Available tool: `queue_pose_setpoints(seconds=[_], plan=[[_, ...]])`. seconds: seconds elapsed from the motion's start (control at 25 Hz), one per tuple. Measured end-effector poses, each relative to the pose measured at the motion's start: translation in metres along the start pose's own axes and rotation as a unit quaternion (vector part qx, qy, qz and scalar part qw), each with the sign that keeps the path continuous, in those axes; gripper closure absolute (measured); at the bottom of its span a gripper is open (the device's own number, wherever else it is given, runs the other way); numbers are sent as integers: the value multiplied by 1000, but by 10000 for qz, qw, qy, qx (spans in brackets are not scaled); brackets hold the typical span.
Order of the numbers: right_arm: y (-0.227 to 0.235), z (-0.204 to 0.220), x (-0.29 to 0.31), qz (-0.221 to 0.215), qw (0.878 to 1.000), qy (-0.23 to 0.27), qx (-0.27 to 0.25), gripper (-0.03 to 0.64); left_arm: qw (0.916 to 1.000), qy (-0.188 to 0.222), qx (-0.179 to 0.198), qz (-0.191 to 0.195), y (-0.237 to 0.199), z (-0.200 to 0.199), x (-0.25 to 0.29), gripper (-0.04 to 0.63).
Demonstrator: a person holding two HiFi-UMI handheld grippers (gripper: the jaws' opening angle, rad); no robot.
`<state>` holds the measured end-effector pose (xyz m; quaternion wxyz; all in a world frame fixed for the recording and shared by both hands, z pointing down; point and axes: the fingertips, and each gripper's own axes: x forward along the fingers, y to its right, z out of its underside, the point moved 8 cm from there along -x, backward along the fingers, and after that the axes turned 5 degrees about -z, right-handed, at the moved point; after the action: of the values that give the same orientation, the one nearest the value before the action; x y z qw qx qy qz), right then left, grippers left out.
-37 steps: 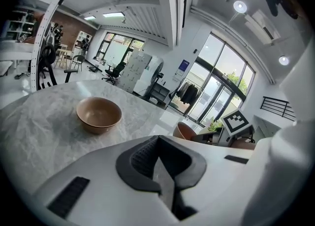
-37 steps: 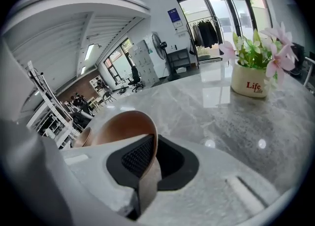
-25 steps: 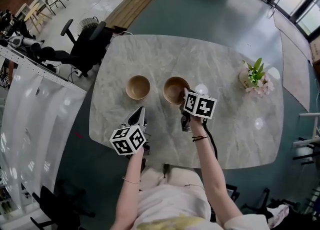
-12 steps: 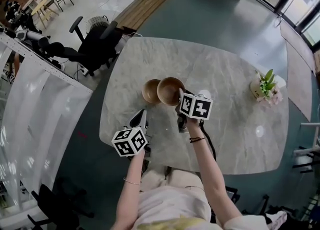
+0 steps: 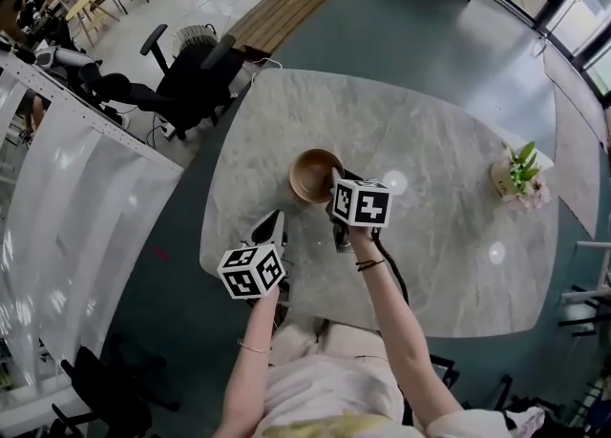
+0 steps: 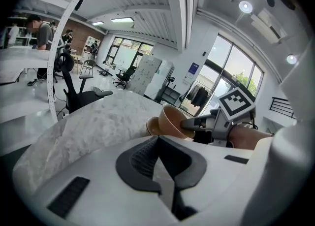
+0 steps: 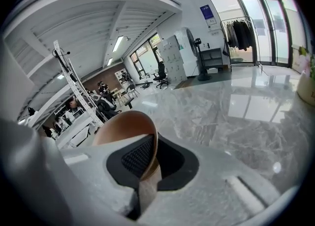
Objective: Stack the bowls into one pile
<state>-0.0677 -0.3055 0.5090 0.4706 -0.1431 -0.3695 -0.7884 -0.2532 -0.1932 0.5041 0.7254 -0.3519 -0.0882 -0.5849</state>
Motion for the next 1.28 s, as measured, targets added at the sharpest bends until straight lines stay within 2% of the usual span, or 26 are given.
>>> queue_pose_setpoints(seconds=[0.2,0.48,0.84,1.04,1.28], plan=[[-4,1,16,201,9991,-182,-338,598,10000,-47,-32,-9,-6,0,1,595],[-6,6,27,398,9974,-252,-551,598,9999,-66,-88,-28,-14,1,3,595],[-11,3,31,449,9940,-298,-953,597,9999,-76,-116,-11,-16,0,6,595],[-13,3,31,502,9912,-262,-1195,572,9999,-88,-107,39,-15,0,8,595],[-16,6,27,591,9880,-111,-1423,498,9999,-95,-59,104,-15,-1,9,595]])
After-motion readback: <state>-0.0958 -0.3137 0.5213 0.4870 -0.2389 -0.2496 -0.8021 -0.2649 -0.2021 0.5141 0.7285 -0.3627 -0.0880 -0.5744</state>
